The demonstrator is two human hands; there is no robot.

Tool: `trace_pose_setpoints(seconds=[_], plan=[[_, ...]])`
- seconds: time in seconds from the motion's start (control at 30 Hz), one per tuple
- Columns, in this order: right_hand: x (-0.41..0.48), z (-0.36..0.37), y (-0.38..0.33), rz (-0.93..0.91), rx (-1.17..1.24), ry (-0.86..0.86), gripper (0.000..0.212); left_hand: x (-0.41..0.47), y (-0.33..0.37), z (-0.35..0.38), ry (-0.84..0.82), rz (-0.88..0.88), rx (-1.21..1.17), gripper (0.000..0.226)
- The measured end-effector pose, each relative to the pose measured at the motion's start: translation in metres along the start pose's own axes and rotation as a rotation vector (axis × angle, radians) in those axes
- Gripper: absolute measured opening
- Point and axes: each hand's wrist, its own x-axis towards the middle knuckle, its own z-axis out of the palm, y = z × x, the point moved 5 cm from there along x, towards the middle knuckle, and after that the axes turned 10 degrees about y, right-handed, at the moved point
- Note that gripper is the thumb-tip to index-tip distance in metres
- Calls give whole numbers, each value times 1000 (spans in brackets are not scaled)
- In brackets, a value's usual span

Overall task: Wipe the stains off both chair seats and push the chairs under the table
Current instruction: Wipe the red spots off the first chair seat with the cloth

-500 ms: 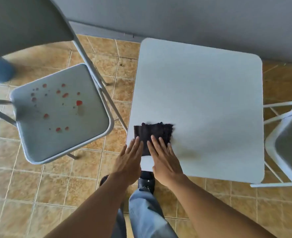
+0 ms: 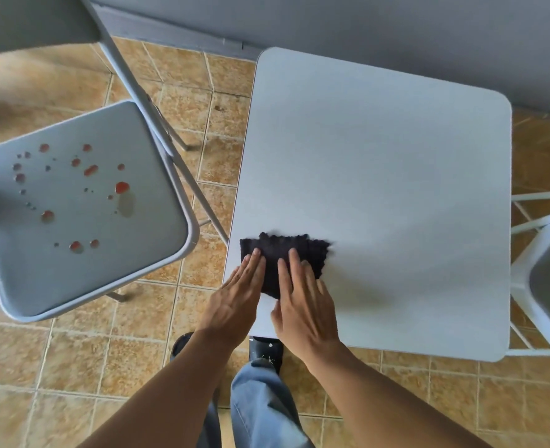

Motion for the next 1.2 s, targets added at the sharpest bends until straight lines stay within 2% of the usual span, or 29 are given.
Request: trace_pose_setpoints(seconds=[0.1, 0.2, 0.3, 0.47, 0.6, 0.73, 1.03, 1.2], plan=[[24, -8, -7, 31, 37, 48, 85, 6, 5, -21, -32, -97, -57, 60], [46, -6, -15, -84, 130, 72, 65, 6, 1, -45, 31, -136, -63, 50], [55, -8, -25, -174, 211, 25, 65, -6, -22, -60, 71, -139, -40, 46], [59, -33, -62, -164, 391, -85, 72, -35, -74, -98, 203, -301, 27, 51], [66, -41, -105, -156, 452, -83, 69, -75, -130, -107, 177, -474, 72, 63], [75, -39, -160, -133, 505, -72, 68, -106, -177, -121, 151, -558, 184, 70], [117, 15, -272, 127, 630, 169, 54, -154, -288, -126, 93, -651, 124, 60], [130, 72, -329, 279, 653, 228, 53, -168, -363, -126, 119, -689, 83, 62]])
